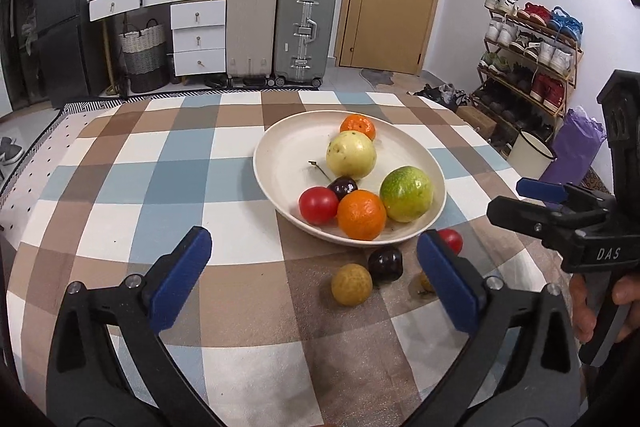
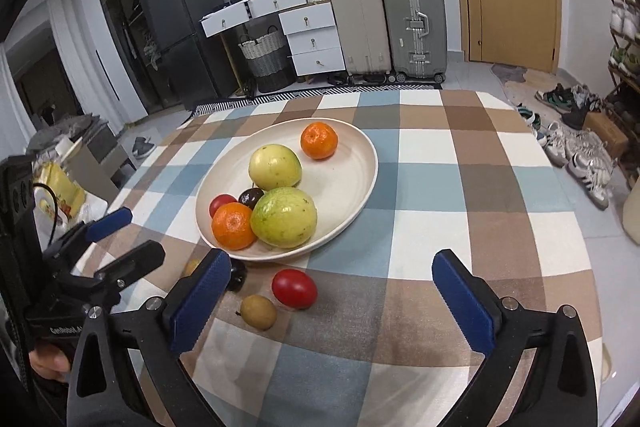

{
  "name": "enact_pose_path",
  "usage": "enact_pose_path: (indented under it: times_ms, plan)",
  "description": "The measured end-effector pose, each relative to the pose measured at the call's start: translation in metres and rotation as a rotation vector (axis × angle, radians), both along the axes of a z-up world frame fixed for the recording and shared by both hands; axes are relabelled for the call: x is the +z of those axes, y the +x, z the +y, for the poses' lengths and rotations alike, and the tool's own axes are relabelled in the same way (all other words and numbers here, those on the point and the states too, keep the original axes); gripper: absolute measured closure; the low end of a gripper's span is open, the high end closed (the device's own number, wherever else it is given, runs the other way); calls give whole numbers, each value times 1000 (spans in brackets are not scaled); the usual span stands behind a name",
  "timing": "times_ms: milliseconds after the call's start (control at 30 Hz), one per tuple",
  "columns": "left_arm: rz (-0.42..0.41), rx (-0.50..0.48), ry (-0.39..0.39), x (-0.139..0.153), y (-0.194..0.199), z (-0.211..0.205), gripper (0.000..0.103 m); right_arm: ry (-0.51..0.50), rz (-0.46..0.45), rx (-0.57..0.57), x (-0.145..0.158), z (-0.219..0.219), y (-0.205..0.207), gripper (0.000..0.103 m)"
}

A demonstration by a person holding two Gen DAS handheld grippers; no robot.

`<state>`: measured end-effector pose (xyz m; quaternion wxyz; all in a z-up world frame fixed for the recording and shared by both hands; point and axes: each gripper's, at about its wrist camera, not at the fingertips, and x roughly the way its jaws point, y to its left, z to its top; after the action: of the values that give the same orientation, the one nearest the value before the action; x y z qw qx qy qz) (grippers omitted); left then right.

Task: Organize fruits
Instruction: 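Move both tools back toward the loose fruits beside the plate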

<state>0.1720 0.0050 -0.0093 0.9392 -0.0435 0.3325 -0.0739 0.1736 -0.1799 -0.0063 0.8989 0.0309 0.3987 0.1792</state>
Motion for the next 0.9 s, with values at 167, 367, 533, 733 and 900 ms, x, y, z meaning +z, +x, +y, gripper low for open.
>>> enact_pose_path:
  times_ms: [167,367,533,733,900]
  plan:
    - [9,0,-1,0,-1,0,0,-18,9,22,-8,6,0,1]
    - [20,-5,7,-5,1,-1,0,-34,9,48,-18,12,-1,1]
    - [47,-16,21,-11,4,-5,0,-17,21,41,-23,11,-3,1]
    - [81,-28,49,-21,6,-10,0,-27,47,-1,-31,5,3,1]
    - [127,-18,62,-30,12,-10,0,-50,77,-33,-39,2,7,1]
